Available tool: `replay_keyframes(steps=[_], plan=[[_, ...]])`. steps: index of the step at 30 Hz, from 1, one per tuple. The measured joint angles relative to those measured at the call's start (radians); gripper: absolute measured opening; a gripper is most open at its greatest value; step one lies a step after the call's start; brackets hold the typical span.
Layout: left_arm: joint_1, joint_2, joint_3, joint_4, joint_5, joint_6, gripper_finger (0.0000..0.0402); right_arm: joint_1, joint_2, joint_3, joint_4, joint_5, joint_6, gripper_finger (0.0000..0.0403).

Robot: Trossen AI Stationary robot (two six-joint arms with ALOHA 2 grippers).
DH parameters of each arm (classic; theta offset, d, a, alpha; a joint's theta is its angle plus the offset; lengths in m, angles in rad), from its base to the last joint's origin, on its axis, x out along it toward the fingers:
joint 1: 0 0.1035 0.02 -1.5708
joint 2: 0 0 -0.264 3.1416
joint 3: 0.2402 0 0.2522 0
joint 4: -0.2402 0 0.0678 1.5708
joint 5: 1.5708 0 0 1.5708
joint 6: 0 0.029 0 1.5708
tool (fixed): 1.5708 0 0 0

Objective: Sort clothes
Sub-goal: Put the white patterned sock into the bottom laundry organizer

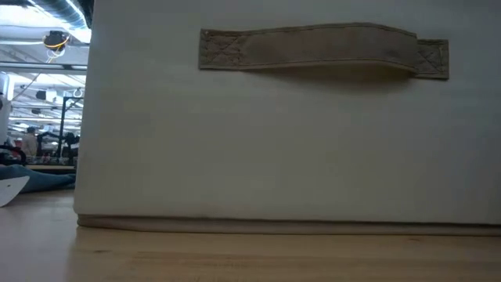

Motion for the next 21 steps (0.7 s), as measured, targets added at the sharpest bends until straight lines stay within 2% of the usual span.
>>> replay_keyframes(steps=[6,12,16,21], plan=[[-0.035,-0.033,0.0,0.059,-0.001,0.014,0.0003,0.0,0.001,0.055,0.225,-0.112,-0.081,0.0007],[-0.039,-0.075,0.0,0.048,-0.107,-0.019,0.0007,0.0,0.066,0.144,0.256,-0.094,-0.148,0.0007],[-0.039,-0.11,0.0,0.042,-0.114,-0.019,0.0003,0.0,0.236,0.22,0.316,-0.057,-0.213,0.0007],[-0.039,-0.138,0.0,0.041,-0.118,-0.023,0.0006,-0.015,0.547,0.392,0.333,0.048,-0.321,0.0007]])
